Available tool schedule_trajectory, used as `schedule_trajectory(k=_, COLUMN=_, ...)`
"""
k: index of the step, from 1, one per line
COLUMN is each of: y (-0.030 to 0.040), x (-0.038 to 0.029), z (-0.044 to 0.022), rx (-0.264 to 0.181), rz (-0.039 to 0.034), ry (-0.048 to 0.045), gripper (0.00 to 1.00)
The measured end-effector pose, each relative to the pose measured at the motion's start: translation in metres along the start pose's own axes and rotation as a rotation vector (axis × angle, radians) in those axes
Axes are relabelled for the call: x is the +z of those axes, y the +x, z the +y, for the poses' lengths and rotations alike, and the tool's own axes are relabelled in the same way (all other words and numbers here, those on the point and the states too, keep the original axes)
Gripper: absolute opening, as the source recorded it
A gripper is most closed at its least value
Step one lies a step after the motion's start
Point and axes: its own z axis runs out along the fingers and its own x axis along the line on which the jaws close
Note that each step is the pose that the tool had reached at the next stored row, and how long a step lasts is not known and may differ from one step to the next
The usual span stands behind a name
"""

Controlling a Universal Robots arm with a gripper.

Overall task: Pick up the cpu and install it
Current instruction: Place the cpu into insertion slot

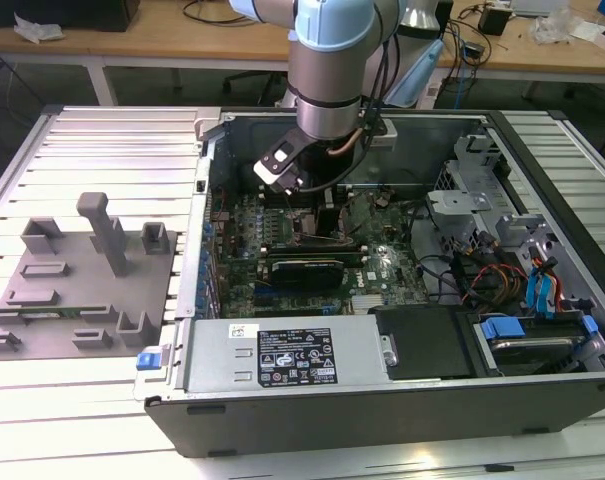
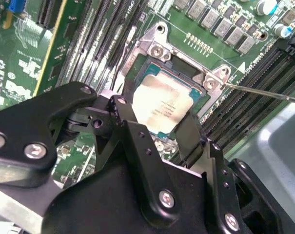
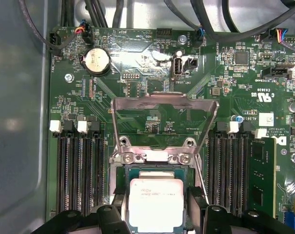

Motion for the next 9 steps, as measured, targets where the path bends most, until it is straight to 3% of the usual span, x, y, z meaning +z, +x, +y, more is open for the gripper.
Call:
schedule_trajectory(k=4, y=-0.0004, x=-0.0140, z=0.0006, rx=0.000, rz=0.0004, ry=-0.0002, gripper=0.60)
schedule_trajectory(k=9, y=-0.0004, x=-0.0141, z=0.0006, rx=0.000, rz=0.0005, ry=-0.0003, gripper=0.60)
